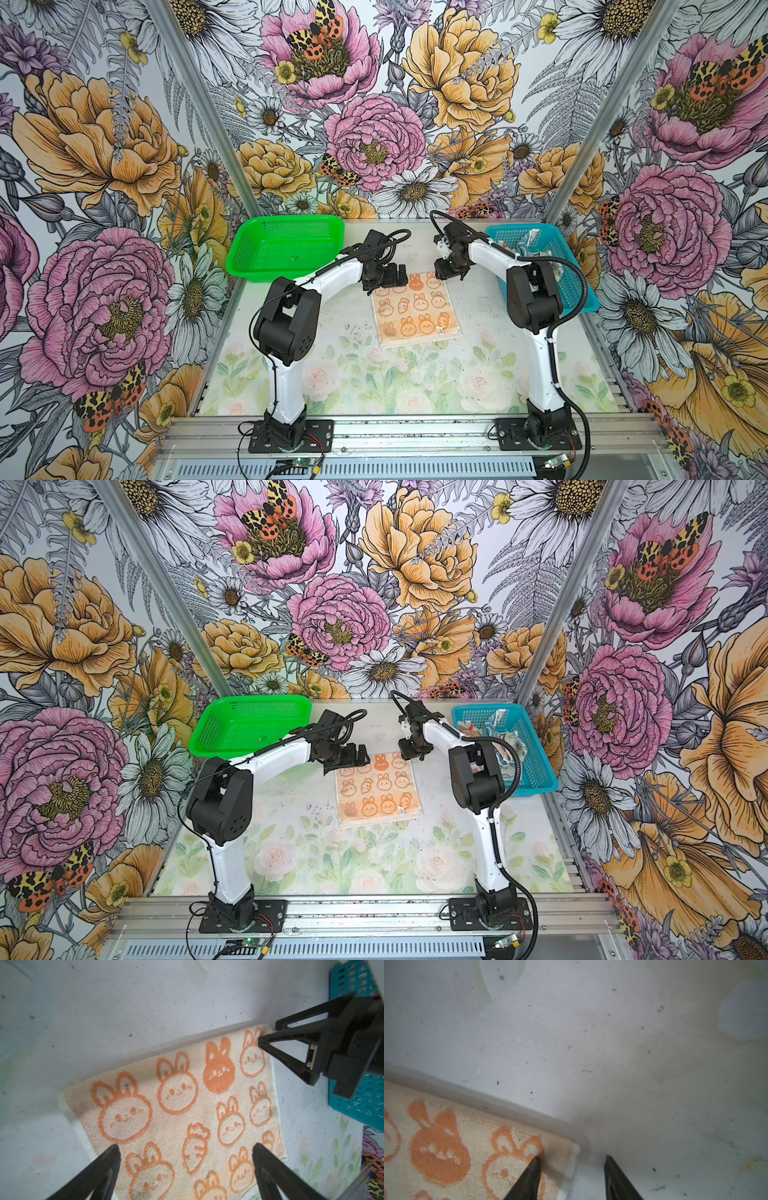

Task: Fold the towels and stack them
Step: 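Move both grippers to the towel's far edge corners, then lower both grippers and grasp the far corners of the towel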

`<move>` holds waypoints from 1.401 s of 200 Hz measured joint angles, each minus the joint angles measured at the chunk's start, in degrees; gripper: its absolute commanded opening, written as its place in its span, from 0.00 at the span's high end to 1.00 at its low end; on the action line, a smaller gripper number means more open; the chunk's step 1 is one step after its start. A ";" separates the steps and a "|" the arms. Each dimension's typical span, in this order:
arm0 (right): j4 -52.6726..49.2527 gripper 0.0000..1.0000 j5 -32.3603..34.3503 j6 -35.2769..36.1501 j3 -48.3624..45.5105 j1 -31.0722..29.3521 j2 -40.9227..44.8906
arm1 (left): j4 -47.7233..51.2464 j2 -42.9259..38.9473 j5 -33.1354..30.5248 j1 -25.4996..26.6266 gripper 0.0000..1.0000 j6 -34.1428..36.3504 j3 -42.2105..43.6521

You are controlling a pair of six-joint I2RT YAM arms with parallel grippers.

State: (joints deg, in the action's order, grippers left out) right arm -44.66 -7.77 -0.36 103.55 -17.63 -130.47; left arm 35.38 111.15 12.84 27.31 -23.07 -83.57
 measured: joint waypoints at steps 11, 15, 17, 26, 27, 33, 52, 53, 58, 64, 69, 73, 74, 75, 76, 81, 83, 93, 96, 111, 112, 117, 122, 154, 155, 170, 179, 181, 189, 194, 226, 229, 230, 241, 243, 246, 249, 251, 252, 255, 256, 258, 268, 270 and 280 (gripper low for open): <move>-0.50 0.55 0.07 0.02 0.85 -0.07 -0.48 | 0.00 -0.15 0.00 -0.09 0.01 0.15 0.02; -0.61 0.55 0.07 0.00 1.11 -0.07 -0.59 | 0.00 -0.17 0.02 -0.11 0.01 0.13 0.02; -0.70 0.56 0.07 0.00 1.27 -0.07 -0.70 | 0.00 -0.20 0.02 -0.11 0.01 0.15 0.02; -1.01 0.57 0.17 0.04 1.88 -0.15 -1.14 | 0.02 -0.33 0.00 -0.22 0.01 0.15 0.02; -1.03 0.57 0.17 0.00 1.92 -0.17 -1.16 | 0.02 -0.35 0.02 -0.22 0.01 0.15 0.02; -1.31 0.58 0.31 0.02 2.38 -0.22 -1.42 | 0.00 -0.39 0.00 -0.24 0.01 0.15 0.02; -1.79 0.62 0.50 -0.09 3.58 -0.48 -2.19 | 0.00 -0.55 0.02 -0.39 0.01 0.15 0.02; -1.81 0.62 0.50 -0.07 3.69 -0.50 -2.25 | 0.00 -0.55 0.00 -0.39 0.01 0.15 0.02; -1.88 0.63 0.50 -0.11 3.93 -0.57 -2.38 | -0.02 -0.57 0.02 -0.44 0.01 0.17 0.09; -1.86 0.65 0.48 -0.15 4.15 -0.68 -2.47 | -0.02 -0.59 0.00 -0.44 0.01 0.15 0.22; -1.95 0.67 0.50 -0.31 4.28 -0.74 -2.60 | -0.02 -0.61 0.02 -0.46 0.01 0.17 0.35; -1.97 0.68 0.50 -0.13 4.35 -0.81 -2.67 | -0.02 -0.66 0.02 -0.46 0.01 0.17 0.46; -1.99 0.68 0.48 -0.26 4.39 -0.81 -2.69 | -0.02 -0.66 0.02 -0.50 0.01 0.17 0.50; -1.99 0.69 0.50 -0.33 4.39 -0.81 -2.69 | -0.02 -0.66 0.02 -0.50 0.01 0.17 0.52; -2.01 0.69 0.48 -0.35 4.42 -0.81 -2.71 | -0.02 -0.66 0.02 -0.50 0.01 0.17 0.57; -2.03 0.71 0.50 -0.28 4.52 -0.92 -2.75 | 0.04 -0.68 0.02 -0.52 0.01 0.17 0.70; -2.05 0.72 0.48 -0.44 4.52 -0.92 -2.75 | 0.07 -0.68 0.02 -0.55 0.01 0.17 0.74; -2.08 0.76 0.46 -0.22 4.57 -1.05 -2.80 | 0.07 -0.68 0.02 -0.63 0.01 0.17 0.87; -2.12 0.78 0.46 -0.48 4.57 -1.07 -2.80 | 0.09 -0.68 0.02 -0.68 0.01 0.17 0.90; -2.29 0.87 0.42 -0.44 4.63 -1.22 -2.86 | 0.00 -0.70 0.02 -1.27 0.01 0.15 1.22; -2.29 0.88 0.39 -0.26 4.63 -1.22 -2.86 | 0.00 -0.70 0.02 -1.36 0.01 0.15 1.27; -2.34 0.90 0.22 -0.57 4.63 -1.29 -2.86 | 0.00 -0.70 0.00 -1.68 0.01 0.15 1.46; -2.38 0.93 0.02 -0.85 4.63 -1.33 -2.86 | 0.07 -0.70 0.00 -2.10 0.01 0.15 1.64; -2.45 1.00 -0.37 -1.11 4.70 -1.53 -2.86 | 1.33 -0.68 -1.88 -5.03 0.03 0.57 1.81; -2.45 1.00 -0.39 -1.11 4.70 -1.53 -2.86 | 1.38 -0.68 -1.95 -5.07 0.04 0.59 1.81; -2.47 1.00 -0.39 -1.25 4.72 -1.53 -2.86 | 2.91 -0.07 -3.28 -5.97 0.06 1.09 1.03; -2.49 1.00 -0.42 -1.27 4.74 -1.53 -2.86 | 3.91 0.98 -4.22 -6.23 0.08 1.51 -0.24; -2.49 1.00 -0.42 -1.27 4.74 -1.53 -2.86 | 4.17 1.25 -4.42 -6.23 0.09 1.66 -0.61; -2.49 1.00 -0.42 -1.27 4.74 -1.53 -2.86 | 4.76 2.45 -4.81 -6.23 0.11 2.19 -1.97; -2.47 1.00 -0.42 -1.27 4.74 -1.53 -2.86 | 5.09 3.19 -5.05 -6.21 0.12 2.36 -2.73; -2.49 1.00 -0.42 -1.27 4.74 -1.53 -2.86 | 6.56 6.95 -6.01 -6.16 0.24 3.41 -5.73; -2.49 1.00 -0.42 -1.27 4.74 -1.53 -2.86 | 6.67 7.19 -6.05 -6.16 0.24 3.52 -5.86; -2.49 1.00 -0.42 -1.27 4.74 -1.53 -2.86 | 6.71 7.30 -6.10 -6.16 0.24 3.65 -5.92; -2.49 1.00 -0.42 -1.27 4.74 -1.53 -2.86 | 6.91 8.13 -6.43 -6.16 0.26 3.72 -6.32; -2.49 1.00 -0.42 -1.27 4.74 -1.53 -2.86 | 6.97 8.26 -6.47 -6.16 0.26 3.78 -6.40; -2.49 1.00 -0.42 -1.27 4.74 -1.53 -2.86 | 7.02 8.46 -6.56 -6.16 0.28 3.76 -6.47; -2.49 1.00 -0.42 -1.27 4.74 -1.53 -2.86 | 7.04 8.61 -6.69 -6.16 0.29 3.82 -6.51; -2.49 1.00 -0.42 -1.29 4.74 -1.53 -2.86 | 7.08 8.68 -6.71 -6.16 0.30 3.82 -6.54; -2.49 1.00 -0.42 -1.27 4.74 -1.53 -2.86 | 7.10 8.70 -6.75 -6.16 0.31 3.82 -6.54; -2.49 1.00 -0.42 -1.27 4.74 -1.53 -2.86 | 7.15 8.85 -6.93 -6.16 0.32 3.82 -6.54; -2.49 1.00 -0.42 -1.27 4.74 -1.53 -2.86 | 7.19 8.87 -6.95 -6.16 0.32 3.87 -6.54; -2.49 1.00 -0.42 -1.27 4.74 -1.53 -2.86 | 7.26 8.90 -7.04 -6.16 0.33 4.04 -6.54; -2.49 1.00 -0.42 -1.27 4.74 -1.53 -2.86 | 7.39 9.11 -7.50 -6.16 0.34 4.00 -6.56; -2.49 1.00 -0.42 -1.27 4.74 -1.53 -2.86 | 7.43 9.14 -7.54 -6.16 0.34 4.09 -6.58; -2.49 1.00 -0.42 -1.27 4.72 -1.53 -2.86 | 7.65 9.40 -7.85 -6.16 0.35 4.07 -6.82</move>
State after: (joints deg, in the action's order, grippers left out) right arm -47.16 -8.19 -1.63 108.27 -19.16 -133.34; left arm 43.03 120.55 4.99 21.15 -19.00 -90.39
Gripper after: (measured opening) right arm 0.051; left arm 0.663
